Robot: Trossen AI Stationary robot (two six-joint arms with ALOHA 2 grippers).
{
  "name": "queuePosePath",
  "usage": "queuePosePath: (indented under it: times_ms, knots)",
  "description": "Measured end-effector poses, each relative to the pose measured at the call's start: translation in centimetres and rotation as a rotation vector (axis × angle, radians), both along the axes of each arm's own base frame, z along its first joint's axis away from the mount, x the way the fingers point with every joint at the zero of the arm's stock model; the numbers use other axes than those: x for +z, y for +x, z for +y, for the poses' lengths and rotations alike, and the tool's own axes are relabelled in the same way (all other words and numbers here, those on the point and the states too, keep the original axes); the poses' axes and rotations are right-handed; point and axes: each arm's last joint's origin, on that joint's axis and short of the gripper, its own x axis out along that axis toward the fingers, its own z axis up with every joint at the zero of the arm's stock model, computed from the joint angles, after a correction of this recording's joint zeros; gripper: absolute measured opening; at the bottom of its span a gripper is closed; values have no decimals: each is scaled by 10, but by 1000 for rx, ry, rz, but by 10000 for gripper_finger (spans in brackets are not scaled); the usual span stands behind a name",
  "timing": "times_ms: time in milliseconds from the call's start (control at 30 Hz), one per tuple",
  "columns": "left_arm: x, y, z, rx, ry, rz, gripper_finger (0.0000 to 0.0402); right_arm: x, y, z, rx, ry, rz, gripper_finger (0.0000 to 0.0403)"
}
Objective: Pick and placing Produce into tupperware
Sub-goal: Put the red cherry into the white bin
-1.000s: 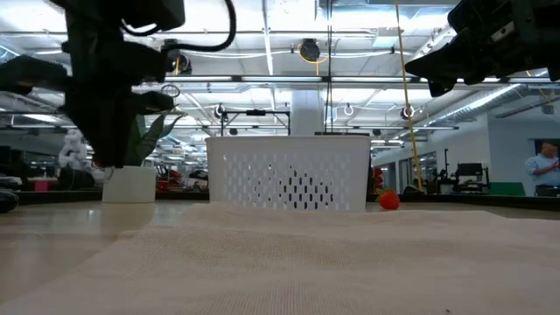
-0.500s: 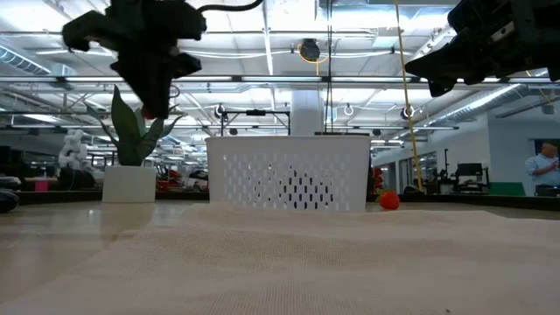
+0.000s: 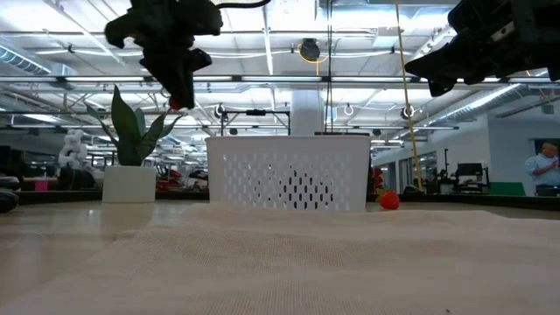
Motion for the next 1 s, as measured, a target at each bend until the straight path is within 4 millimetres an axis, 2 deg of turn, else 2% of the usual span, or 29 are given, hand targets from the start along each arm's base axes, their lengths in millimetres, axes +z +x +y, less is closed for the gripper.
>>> queuePosePath:
  times_ms: [367,733,1000]
  knots:
    - [2,19,6,7,2,-93,30,0,0,0,0,-1,-1,0]
    - [9,79,15,-71,20,-60,31,0,0,0,-1,1,-5,0]
    - [-7,113,19,-162,-17,-61,31,1,0,0,-2,2,-8,0]
